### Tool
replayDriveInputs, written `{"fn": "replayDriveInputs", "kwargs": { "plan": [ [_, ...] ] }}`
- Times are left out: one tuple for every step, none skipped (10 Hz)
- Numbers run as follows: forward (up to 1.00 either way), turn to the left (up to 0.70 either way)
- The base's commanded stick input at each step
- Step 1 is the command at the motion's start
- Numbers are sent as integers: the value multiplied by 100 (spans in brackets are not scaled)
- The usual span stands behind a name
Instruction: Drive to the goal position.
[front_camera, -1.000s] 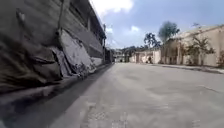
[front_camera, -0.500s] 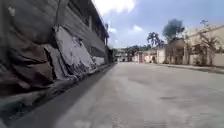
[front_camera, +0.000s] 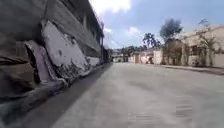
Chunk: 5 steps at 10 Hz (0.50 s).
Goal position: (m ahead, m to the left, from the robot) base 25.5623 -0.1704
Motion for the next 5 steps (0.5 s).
{"fn": "replayDriveInputs", "kwargs": {
  "plan": [
    [100,-10],
    [100,-32],
    [100,-39],
    [100,-39],
    [100,-39]
  ]
}}
